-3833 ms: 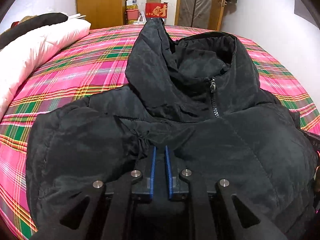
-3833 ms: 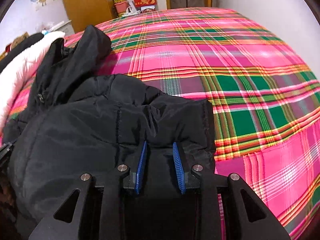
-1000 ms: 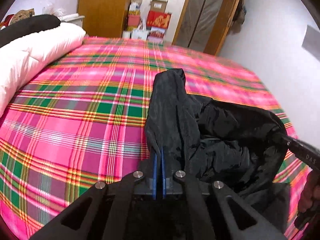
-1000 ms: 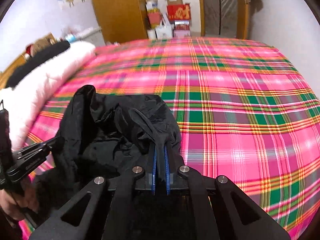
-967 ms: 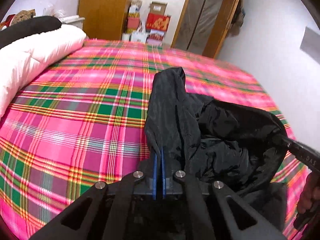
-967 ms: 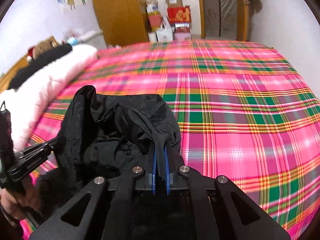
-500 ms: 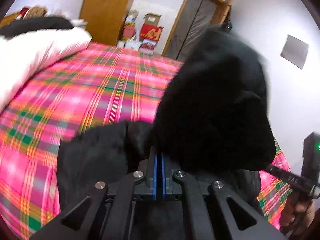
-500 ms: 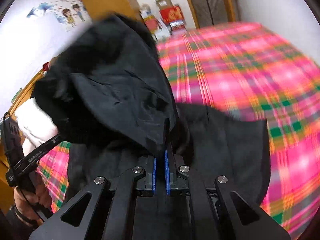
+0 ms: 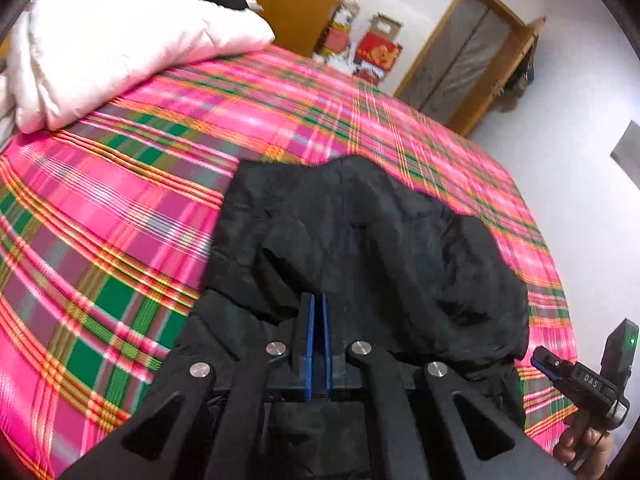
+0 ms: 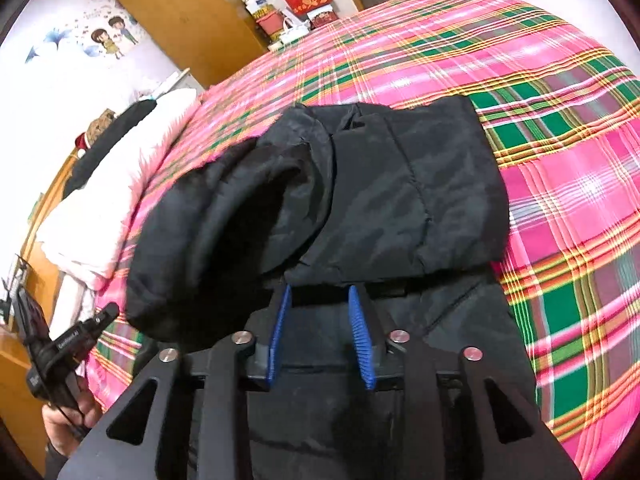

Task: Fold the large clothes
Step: 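Lift the folded edge and fold it over toward the hood with both tools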

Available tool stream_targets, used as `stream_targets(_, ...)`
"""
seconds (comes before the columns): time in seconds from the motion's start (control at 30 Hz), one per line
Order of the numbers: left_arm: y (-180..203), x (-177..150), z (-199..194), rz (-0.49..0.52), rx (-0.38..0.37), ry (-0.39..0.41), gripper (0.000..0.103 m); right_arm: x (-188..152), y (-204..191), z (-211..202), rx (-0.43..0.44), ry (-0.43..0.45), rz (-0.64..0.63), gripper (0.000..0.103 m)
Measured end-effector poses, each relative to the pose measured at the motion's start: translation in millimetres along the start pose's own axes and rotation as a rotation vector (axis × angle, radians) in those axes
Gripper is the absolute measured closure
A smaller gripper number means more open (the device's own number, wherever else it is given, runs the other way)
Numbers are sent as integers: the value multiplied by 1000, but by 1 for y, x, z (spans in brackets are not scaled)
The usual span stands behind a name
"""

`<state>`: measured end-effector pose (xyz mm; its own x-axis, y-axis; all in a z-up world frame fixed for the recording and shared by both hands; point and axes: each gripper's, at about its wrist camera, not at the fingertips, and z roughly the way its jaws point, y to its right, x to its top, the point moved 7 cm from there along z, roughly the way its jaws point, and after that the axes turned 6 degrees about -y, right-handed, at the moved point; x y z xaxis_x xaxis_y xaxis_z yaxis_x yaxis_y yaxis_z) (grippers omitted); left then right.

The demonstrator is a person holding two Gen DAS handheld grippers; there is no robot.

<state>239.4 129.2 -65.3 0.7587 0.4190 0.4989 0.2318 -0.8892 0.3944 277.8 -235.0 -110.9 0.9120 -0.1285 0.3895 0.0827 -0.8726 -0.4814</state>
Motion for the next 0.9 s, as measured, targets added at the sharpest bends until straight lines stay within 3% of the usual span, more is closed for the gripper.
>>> stream_targets(0.13,12,18,-5,45,-15,45,98,7,-22,3,92,-1,16,54)
stream_targets(0.2,10,30,5,52,17,46,98,3,-36,18,145,-41,27,52)
stream_targets(0.4,-10,40,30,-15,1,37,98,-2,-69,70,209,-121,52,52)
stream_targets(0.43,-9,40,34,-4,3,28,98,-2,-74,75,214,-118,39,54)
stream_targets(0.47,-7,40,35,8,0,22,98,-1,-76,77,186,-102,16,80)
stream_targets(0.5,-3,41,37,22,-9,23,98,-2,-77,79,152,-97,-3,98)
stream_targets(0.63,19,46,32,83,-65,53,98,-12,-53,85,121,-94,52,100)
stream_targets(0.73,32,41,37,124,-84,33,98,-29,-22,95,85,-124,116,100)
stream_targets(0.8,35,33,49,132,-89,-15,98,-40,-13,101,70,-141,122,100)
stream_targets(0.9,30,11,85,111,-44,-170,98,-43,-17,106,38,-145,75,100)
